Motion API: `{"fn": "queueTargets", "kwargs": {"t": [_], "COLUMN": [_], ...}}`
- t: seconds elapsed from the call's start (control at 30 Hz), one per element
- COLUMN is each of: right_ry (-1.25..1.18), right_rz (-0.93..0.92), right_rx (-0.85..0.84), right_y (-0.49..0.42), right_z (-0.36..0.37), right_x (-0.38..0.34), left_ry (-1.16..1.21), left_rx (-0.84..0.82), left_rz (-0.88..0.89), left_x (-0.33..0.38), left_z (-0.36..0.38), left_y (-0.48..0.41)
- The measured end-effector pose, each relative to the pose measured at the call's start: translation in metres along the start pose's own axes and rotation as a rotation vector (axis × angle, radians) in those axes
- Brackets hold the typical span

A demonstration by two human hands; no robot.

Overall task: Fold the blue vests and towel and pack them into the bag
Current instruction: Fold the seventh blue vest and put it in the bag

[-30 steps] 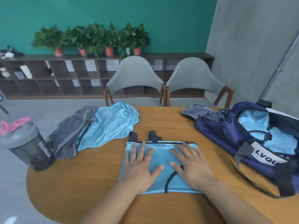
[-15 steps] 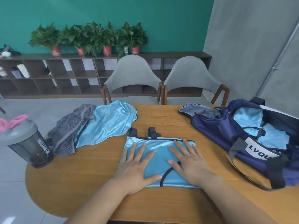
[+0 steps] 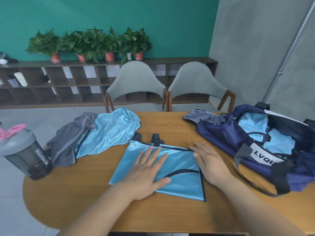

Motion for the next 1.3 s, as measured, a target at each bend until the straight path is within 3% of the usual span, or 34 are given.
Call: {"fn": "queueTargets", "kwargs": {"t": [0.13,0.3,0.5,0.63,0.97,1.07,1.3], "right_ry": [0.067,0.053,-0.179,-0.171,-0.045,-0.163,-0.531], "right_rz": [0.051,0.070,0.173,0.177,0.043,0.065,0.366], "right_rx": [-0.029,0.020,0.215,0.189,0.250,0.223,0.148], "right_y": [-0.016,-0.013,-0.009,-0.010,-0.003,0.000,-0.010], "right_z": [0.014,0.019,0.009,0.012,0.004,0.000,-0.010], "right_x": [0.014,0.027,0.030,0.032,0.013,0.009,0.016], "left_ry": [0.041,-0.051,0.023,0.011,-0.221,-0.254,-0.244], "left_rx": [-0.010,-0.092,0.193,0.164,0.289,0.293,0.289], "left_rz": [0.058,0.054,0.186,0.225,0.186,0.173,0.195], "left_x": [0.062,0.072,0.099,0.122,0.148,0.153,0.151], "left_z": [0.017,0.032,0.014,0.021,0.021,0.025,0.024], "left_y": [-0.024,-0.032,-0.023,-0.018,-0.009,-0.006,-0.002]}}
Point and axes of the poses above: each hand's wrist, its own y-axis away from the middle knuckle, its own z-axis out of the palm, x = y × z, the point moved 4 cm from there along -y, towards the middle knuckle
